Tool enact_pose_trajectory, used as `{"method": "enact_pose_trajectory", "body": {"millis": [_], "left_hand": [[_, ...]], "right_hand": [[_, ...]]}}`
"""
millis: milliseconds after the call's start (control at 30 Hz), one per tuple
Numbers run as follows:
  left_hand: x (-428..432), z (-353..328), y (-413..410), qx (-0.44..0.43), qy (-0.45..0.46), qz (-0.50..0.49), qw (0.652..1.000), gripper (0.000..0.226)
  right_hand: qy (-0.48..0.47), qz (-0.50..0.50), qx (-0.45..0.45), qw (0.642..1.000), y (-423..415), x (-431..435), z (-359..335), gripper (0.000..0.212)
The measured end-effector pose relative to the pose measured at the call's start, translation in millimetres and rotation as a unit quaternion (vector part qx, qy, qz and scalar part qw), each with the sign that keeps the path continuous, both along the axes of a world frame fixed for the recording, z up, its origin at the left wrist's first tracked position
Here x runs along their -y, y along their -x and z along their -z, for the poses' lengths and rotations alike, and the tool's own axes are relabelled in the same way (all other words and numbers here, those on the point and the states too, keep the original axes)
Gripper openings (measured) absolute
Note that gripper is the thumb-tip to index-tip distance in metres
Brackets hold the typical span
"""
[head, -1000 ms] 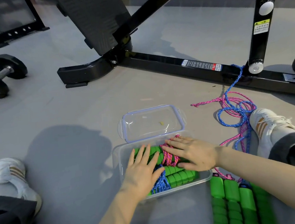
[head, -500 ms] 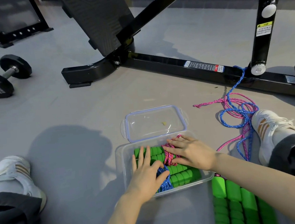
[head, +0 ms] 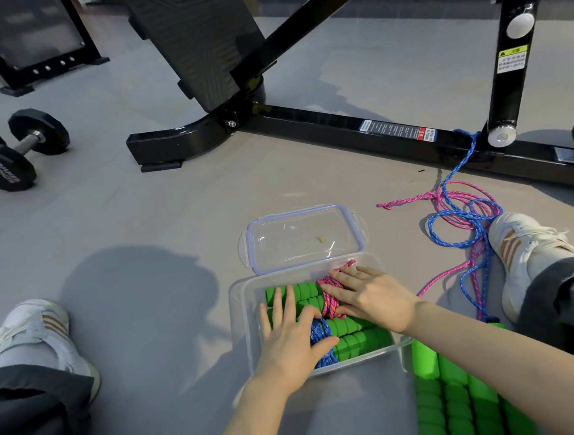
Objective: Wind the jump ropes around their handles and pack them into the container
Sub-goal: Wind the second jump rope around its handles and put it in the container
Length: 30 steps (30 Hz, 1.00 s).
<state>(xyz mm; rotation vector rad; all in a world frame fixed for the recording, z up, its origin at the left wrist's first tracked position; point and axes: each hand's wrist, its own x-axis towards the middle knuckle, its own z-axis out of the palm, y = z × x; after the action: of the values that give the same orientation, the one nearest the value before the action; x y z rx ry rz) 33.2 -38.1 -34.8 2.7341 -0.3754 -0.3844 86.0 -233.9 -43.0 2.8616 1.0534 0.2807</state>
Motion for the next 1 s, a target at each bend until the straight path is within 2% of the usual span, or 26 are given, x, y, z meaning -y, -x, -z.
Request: {"method": "enact_pose_trajectory", "body": {"millis": [133, 233, 300, 400, 500, 700, 767, 833, 900, 1000], "left_hand": [[-1, -3, 2, -0.006, -0.004, -0.001, 1.000, 0.051], [-2, -3, 3, -0.006, 0.005, 0.009, 1.000, 0.047], [-2, -3, 4, -0.007, 0.014, 0.008, 1.000, 0.044], [-2, -4, 4, -0.015, 0.024, 0.008, 1.000, 0.039], [-2, -5, 4, -0.018, 0.020, 0.021, 0.999, 0.037], [0, -4, 3, -0.012, -0.008, 0.039, 0.999, 0.040], [0, -4, 3, -0.026, -0.015, 0.025, 0.999, 0.043], [0, -4, 2, -0.039, -0.028, 0.014, 0.999, 0.050], [-1, -3, 1, -0.043, -0.042, 0.011, 0.998, 0.060], [-2, -1, -1, -0.064, -0.068, 0.008, 0.996, 0.084]], "right_hand": [[-0.008, -0.001, 0.001, 1.000, 0, 0, 1, 0.053], [-0.001, 0.003, -0.002, 1.000, 0, 0, 0, 0.043], [0.020, 0.009, -0.013, 1.000, -1, 1, 0, 0.049], [0.045, 0.010, -0.019, 0.999, -1, 1, 0, 0.043], [0.044, -0.001, -0.020, 0.999, -3, 0, -1, 0.056], [0.077, -0.007, -0.004, 0.997, 1, -4, -1, 0.054], [0.090, 0.009, -0.019, 0.996, 3, -5, -1, 0.047], [0.061, 0.014, -0.042, 0.997, 5, -2, 1, 0.041], [0.046, 0.046, -0.070, 0.995, 7, 2, 2, 0.052], [0.077, 0.085, -0.112, 0.987, 8, 4, 2, 0.055]]}}
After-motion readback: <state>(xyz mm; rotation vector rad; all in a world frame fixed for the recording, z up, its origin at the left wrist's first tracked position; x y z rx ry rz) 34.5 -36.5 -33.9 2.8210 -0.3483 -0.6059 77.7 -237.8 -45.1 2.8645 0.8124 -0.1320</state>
